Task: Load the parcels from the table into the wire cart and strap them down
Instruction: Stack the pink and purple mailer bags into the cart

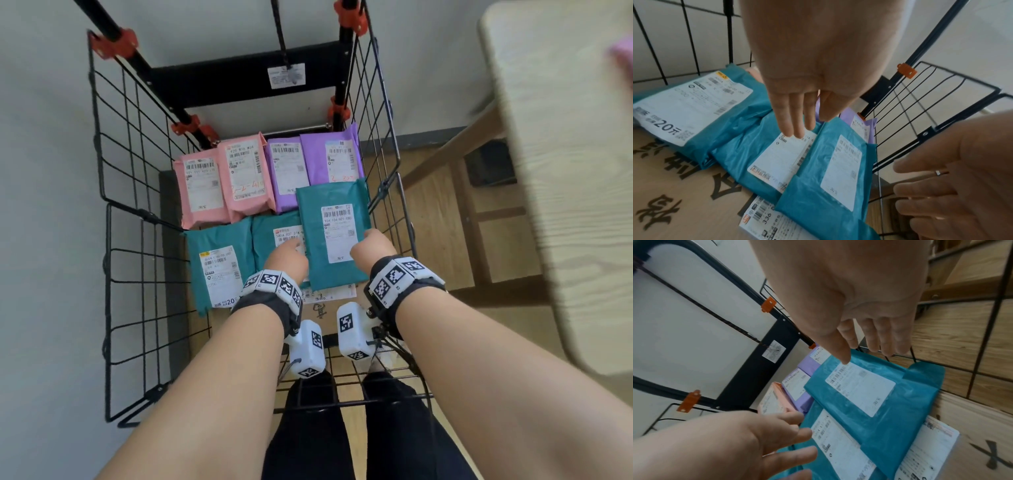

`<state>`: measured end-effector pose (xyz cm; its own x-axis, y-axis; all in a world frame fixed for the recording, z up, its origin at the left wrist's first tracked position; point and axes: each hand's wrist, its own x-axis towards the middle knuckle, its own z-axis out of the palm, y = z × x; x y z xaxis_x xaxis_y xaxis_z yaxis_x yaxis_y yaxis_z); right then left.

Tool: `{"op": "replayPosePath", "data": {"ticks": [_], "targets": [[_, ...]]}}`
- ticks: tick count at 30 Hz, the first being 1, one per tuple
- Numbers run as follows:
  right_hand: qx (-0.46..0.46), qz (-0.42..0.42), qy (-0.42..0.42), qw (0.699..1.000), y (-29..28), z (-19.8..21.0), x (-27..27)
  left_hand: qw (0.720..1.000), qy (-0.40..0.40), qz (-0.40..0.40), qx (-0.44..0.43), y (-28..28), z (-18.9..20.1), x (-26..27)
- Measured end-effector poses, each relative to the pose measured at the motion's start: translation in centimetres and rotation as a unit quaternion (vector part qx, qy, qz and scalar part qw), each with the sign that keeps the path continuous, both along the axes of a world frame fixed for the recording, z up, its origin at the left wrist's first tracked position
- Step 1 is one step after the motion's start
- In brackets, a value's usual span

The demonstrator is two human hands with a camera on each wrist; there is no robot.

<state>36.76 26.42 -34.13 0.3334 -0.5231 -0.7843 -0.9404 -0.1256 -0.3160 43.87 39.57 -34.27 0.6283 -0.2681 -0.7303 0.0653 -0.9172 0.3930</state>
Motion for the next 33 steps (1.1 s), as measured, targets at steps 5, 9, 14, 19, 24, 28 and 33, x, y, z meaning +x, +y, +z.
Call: {"op": "replayPosePath", "data": {"ticks": [5,9,14,19,24,28,33], "targets": [[-0.001,0.062,-0.061,0.996,-0.3,4.4,0.2,0.993,-0.095,0.063,-0.029,0.7,5.1,-1.3],[0.013,0.100,-0.126,0.987,-1.1,8.5,-0.8,0.983,-0.153,0.092,-0.040,0.5,9.5,-3.2],[-0.019,0.109,-0.190,0.976,-4.7,13.2,-4.6,0.973,-0.197,0.113,-0.050,-1.7,14.5,-6.8],[-0.063,0.089,-0.213,0.971,-9.6,16.9,-9.3,0.966,-0.213,0.111,-0.094,-6.2,18.4,-10.7],[-0.078,0.022,-0.196,0.977,-14.1,18.1,-13.9,0.967,-0.214,0.076,-0.115,-10.9,19.7,-14.1],[-0.101,-0.049,-0.188,0.976,-17.6,18.7,-17.2,0.974,-0.194,0.022,-0.116,-14.5,19.3,-16.2],[-0.136,-0.114,-0.169,0.970,-21.3,19.5,-21.6,0.972,-0.189,-0.068,-0.125,-20.0,19.6,-17.8]]}}
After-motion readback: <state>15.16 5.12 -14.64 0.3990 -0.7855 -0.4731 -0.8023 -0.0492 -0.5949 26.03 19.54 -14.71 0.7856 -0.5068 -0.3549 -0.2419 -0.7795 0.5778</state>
